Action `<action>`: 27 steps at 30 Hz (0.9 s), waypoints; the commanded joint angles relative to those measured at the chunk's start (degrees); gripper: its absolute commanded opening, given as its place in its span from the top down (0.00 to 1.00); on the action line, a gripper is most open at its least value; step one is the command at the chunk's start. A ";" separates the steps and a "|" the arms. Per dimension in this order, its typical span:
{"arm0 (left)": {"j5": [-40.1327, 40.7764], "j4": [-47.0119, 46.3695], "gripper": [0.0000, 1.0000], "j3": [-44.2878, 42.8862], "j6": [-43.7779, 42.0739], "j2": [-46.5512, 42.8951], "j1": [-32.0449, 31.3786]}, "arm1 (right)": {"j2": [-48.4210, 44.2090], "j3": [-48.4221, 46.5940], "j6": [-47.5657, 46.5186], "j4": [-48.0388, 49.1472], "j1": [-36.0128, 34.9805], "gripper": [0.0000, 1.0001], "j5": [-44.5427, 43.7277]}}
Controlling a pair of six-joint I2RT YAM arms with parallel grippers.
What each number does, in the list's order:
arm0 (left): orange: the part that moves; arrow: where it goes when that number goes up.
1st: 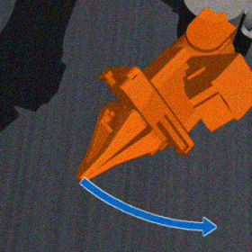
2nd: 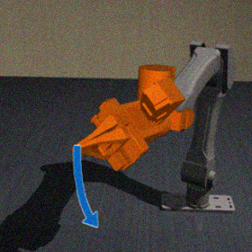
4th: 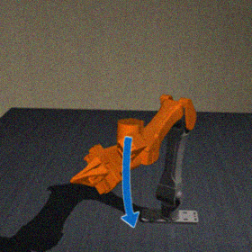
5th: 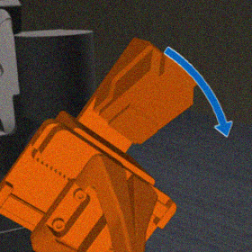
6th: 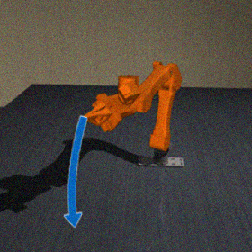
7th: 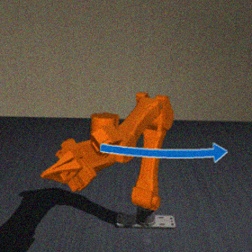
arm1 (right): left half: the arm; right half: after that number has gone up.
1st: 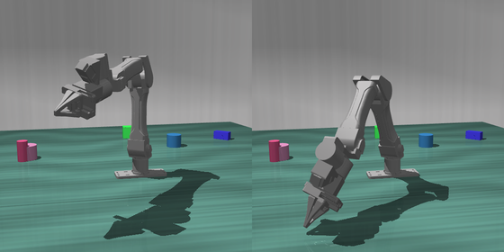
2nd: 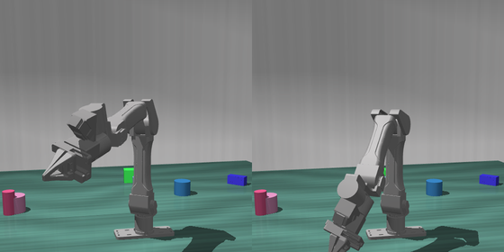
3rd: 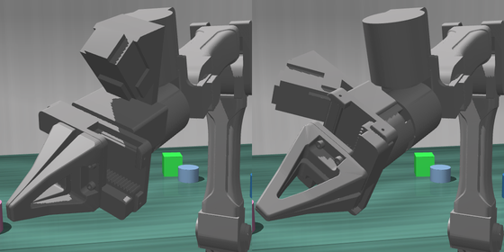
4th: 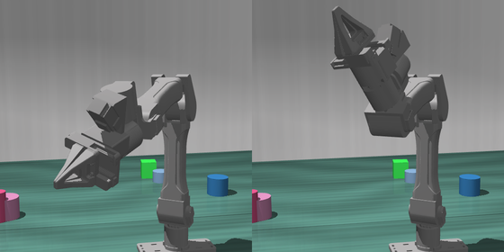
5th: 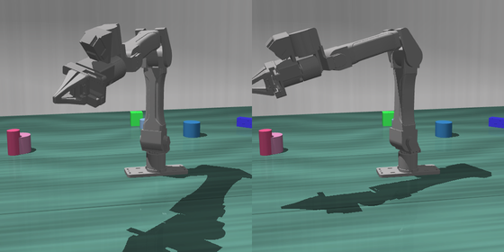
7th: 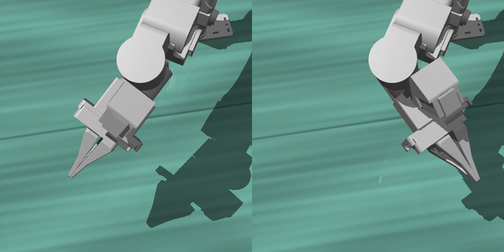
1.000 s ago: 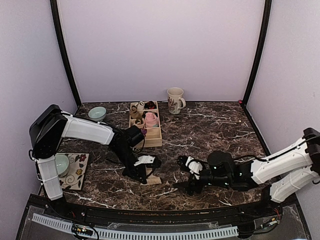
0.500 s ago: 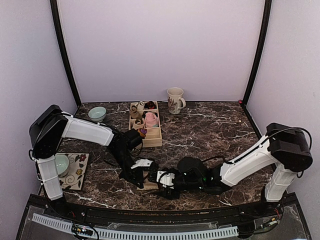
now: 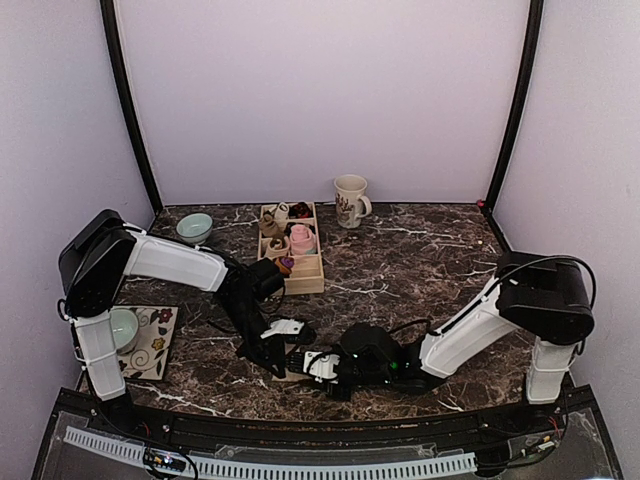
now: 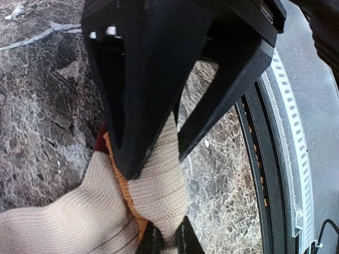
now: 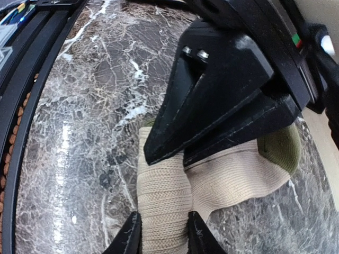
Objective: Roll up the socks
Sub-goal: Pick up the sock from the center of the board.
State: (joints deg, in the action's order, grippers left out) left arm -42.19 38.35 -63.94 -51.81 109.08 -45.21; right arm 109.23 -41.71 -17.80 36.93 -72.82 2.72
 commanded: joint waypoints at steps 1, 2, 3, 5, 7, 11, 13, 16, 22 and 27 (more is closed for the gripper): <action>2.59 3.12 1.00 0.91 -0.66 0.26 -0.14 | 1.00 -0.64 0.53 2.24 -0.39 0.81 -1.24; 2.64 2.95 1.00 1.07 -0.58 0.26 -0.14 | 0.87 -0.65 0.63 2.06 -0.38 0.84 -1.25; 2.94 2.70 1.00 1.28 -0.54 0.26 -0.14 | 0.67 -0.74 0.82 1.56 -0.36 0.86 -1.35; 4.31 1.65 1.00 1.80 0.02 0.26 -0.15 | 0.26 -0.76 1.73 0.76 -0.35 0.91 -0.88; 6.54 0.37 0.97 2.02 1.14 0.27 -0.14 | 0.08 -1.05 2.97 -1.41 -0.38 0.96 0.34; 13.65 -6.41 0.68 3.48 6.28 -2.86 -0.14 | 0.02 -1.87 8.65 -7.20 -0.33 1.00 2.35; 18.37 -10.25 0.52 5.32 8.58 -6.56 -0.14 | -0.24 -0.92 12.21 -8.48 -0.31 1.00 2.97; 23.50 -14.95 0.44 9.73 10.20 -12.78 -0.07 | 0.01 -0.22 17.63 -12.51 -0.26 1.00 2.85; 30.14 -17.15 0.41 16.56 12.68 -20.63 3.70 | -0.19 -0.05 26.80 -19.89 0.79 1.00 4.55; 29.98 -15.77 0.42 20.19 12.22 -29.35 6.57 | -0.97 0.35 30.88 -23.71 2.24 1.00 7.23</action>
State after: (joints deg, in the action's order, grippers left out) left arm -14.63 22.52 -46.50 -39.77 86.87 -39.86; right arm 107.09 -43.31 6.70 28.01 -71.48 6.61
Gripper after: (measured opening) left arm 0.579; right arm 0.076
